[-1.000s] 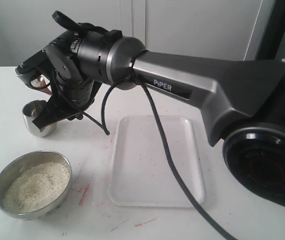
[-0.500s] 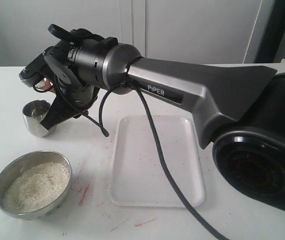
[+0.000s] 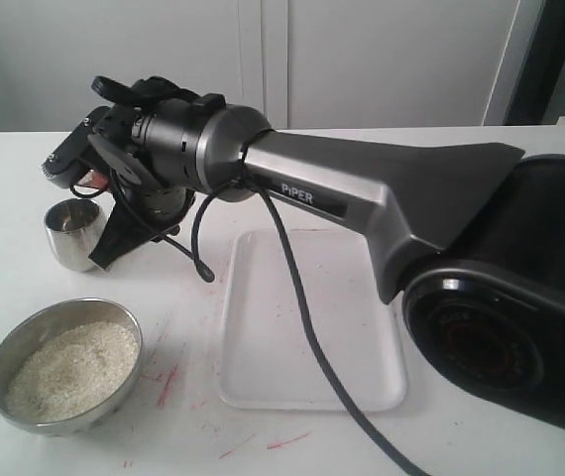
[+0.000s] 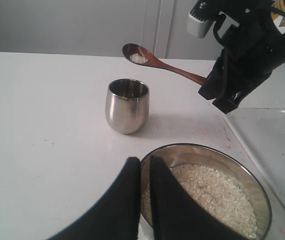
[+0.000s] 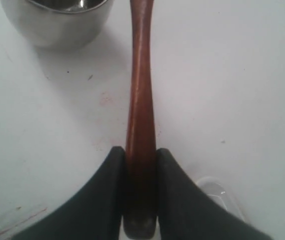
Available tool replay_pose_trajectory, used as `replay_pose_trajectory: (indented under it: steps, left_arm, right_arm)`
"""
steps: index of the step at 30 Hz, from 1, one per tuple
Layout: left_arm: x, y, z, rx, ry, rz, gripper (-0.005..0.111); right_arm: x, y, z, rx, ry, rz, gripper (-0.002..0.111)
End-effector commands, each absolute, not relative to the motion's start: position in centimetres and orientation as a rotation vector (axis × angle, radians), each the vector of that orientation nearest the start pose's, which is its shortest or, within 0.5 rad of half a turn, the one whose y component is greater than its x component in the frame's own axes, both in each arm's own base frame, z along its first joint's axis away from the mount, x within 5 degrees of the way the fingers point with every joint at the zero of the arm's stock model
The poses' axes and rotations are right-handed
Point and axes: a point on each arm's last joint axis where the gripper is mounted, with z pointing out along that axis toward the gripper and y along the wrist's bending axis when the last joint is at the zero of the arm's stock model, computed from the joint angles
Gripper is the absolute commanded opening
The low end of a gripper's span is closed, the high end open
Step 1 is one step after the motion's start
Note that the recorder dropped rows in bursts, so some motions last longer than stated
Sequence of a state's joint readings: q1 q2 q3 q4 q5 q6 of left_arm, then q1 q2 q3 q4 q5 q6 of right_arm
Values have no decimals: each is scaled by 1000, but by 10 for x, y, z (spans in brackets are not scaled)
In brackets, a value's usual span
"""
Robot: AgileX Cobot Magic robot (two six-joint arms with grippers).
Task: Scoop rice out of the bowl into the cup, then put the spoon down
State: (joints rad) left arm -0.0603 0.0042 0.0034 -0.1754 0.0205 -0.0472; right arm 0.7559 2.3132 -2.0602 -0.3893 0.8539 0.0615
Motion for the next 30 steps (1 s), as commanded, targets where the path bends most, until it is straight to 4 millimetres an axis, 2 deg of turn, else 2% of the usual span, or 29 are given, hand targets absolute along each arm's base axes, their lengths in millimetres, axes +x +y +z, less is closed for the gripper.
replay_pose_trajectory:
  steps: [1, 8, 12, 17, 30]
  left_arm:
    - [56, -4, 211, -126, 1506, -241, 14]
    - [56, -4, 211, -126, 1506, -241, 14]
    - [56, -4, 211, -126, 1506, -241, 14]
    - [56, -4, 211, -126, 1506, -241, 14]
    - [56, -4, 211, -126, 1506, -241, 14]
  right_arm:
    - [391, 345, 214, -1097, 2208, -174, 0]
    - [388, 350, 217, -1157, 2123, -289, 0]
    - [387, 351, 218, -1165, 2113, -298, 0]
    - [389, 349, 210, -1186, 2120, -359, 0]
    - [391, 348, 210, -1191, 2099, -398, 0]
